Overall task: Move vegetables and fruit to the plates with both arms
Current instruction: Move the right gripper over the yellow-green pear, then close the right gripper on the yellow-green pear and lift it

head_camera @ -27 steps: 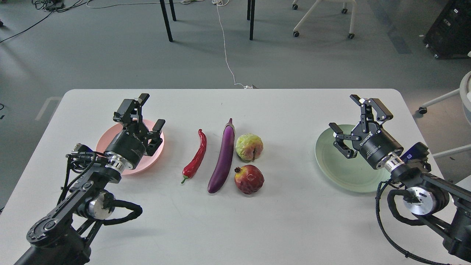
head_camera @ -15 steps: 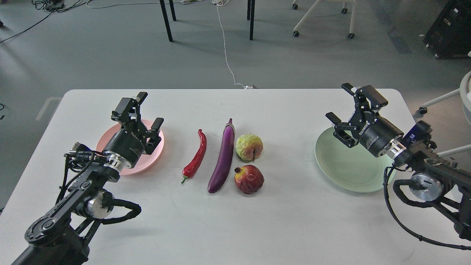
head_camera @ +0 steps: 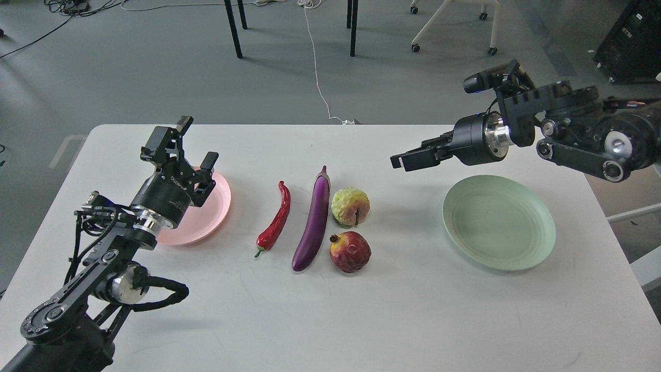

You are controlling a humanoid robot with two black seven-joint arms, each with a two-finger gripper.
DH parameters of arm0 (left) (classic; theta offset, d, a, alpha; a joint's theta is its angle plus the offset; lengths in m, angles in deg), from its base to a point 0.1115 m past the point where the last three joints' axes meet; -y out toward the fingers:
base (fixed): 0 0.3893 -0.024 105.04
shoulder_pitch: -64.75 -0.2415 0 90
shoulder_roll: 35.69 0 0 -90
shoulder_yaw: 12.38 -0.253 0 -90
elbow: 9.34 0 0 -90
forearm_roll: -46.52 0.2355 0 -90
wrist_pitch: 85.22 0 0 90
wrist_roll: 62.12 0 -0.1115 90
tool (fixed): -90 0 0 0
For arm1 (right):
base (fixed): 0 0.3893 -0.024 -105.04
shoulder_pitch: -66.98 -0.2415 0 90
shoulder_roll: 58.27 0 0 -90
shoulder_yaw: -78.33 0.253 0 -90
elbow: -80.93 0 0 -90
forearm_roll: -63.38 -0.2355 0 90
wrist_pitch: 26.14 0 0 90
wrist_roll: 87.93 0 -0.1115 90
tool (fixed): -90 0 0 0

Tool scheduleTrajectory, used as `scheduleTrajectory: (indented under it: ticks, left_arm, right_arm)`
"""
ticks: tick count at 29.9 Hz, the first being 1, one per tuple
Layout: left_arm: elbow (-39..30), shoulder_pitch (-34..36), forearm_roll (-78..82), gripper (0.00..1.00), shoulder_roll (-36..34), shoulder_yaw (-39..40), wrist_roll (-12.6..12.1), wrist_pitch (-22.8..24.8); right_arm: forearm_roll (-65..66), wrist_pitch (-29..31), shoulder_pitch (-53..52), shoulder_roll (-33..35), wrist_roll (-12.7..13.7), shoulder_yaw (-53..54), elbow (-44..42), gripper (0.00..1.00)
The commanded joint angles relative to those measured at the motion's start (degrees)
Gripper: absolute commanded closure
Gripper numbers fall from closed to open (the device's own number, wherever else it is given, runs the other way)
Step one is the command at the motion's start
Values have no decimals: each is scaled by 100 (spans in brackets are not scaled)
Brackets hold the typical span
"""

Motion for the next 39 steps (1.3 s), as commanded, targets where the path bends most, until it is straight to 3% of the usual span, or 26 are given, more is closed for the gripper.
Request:
scheduleTrajectory:
  ticks: [1,8,17,39]
  left_arm:
    - [-79,-18,9,0,4,16,13,-14]
    - [-219,-88,9,1,-14,42,39,-14]
    - [-228,-97,9,0,-5,34,39,3]
    - [-281,-176,9,0,-5,33,48,12]
  right_arm:
    - [293,-39,-98,-749,1,-311,-341,1]
    - [284,-416,25,-1786,1,-1014,-1018,2]
    - [275,-759,332,-2279,1,-1068,-1352,2]
    - [223,-1023,754,-2394,1,-1050,-1643,3]
